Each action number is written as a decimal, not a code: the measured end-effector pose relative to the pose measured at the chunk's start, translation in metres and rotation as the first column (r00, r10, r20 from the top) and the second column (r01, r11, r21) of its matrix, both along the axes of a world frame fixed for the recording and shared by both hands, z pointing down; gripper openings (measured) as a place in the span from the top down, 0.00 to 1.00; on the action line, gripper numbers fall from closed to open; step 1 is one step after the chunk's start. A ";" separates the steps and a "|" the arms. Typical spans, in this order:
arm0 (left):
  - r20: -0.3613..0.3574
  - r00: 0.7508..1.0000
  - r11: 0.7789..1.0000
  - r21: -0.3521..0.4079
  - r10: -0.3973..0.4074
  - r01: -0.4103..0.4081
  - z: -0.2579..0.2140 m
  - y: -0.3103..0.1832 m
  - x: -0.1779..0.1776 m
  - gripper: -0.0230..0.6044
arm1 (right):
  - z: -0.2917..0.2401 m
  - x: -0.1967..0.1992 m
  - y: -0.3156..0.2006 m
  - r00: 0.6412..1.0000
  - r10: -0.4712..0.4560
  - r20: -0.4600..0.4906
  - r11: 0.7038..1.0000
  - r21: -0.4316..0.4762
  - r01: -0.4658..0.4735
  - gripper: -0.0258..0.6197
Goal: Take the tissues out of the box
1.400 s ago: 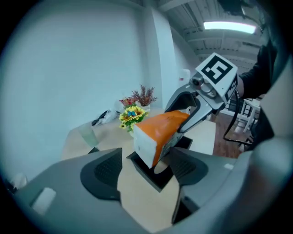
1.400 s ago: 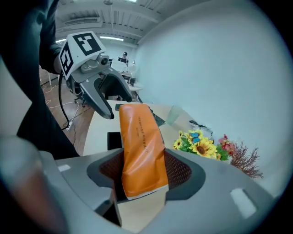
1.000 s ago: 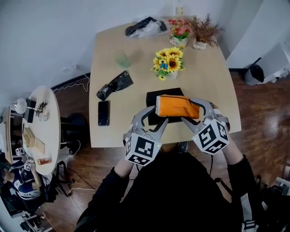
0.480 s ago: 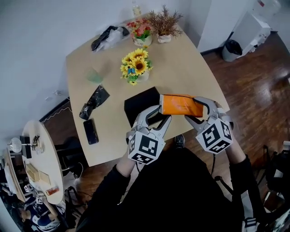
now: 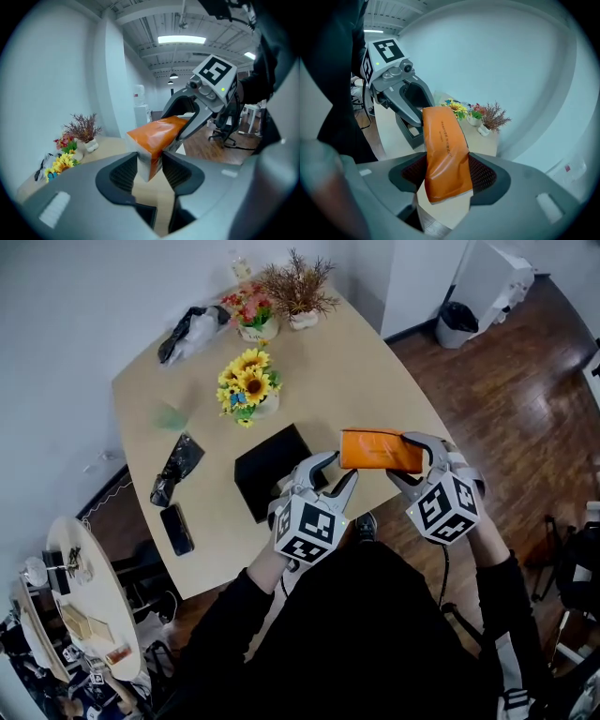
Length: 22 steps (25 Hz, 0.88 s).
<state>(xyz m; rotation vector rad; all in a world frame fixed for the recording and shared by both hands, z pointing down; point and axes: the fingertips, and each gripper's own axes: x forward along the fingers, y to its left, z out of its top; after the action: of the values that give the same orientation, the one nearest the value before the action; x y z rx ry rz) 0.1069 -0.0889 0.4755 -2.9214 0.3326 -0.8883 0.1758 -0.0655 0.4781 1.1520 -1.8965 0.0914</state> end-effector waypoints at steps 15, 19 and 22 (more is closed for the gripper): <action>0.427 0.903 0.999 -0.040 0.045 -0.031 0.091 -0.019 0.013 0.77 | 0.079 0.020 -0.028 0.991 -0.137 -0.009 0.982 -0.132 0.135 0.53; 0.517 0.851 0.991 -0.132 0.090 -0.025 0.117 -0.019 0.014 0.78 | 0.105 0.020 -0.030 0.985 -0.170 -0.006 0.970 -0.176 0.166 0.53; 0.532 0.843 0.988 -0.152 0.076 0.007 0.127 -0.021 0.017 0.78 | 0.117 0.022 -0.033 0.983 -0.183 0.000 0.966 -0.186 0.180 0.53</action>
<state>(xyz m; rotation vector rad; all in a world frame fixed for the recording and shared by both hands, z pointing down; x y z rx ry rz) 0.1240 -0.1097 0.6027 -2.6208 0.1740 -1.7286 0.1982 -0.0987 0.5950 0.8474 -1.9247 0.1530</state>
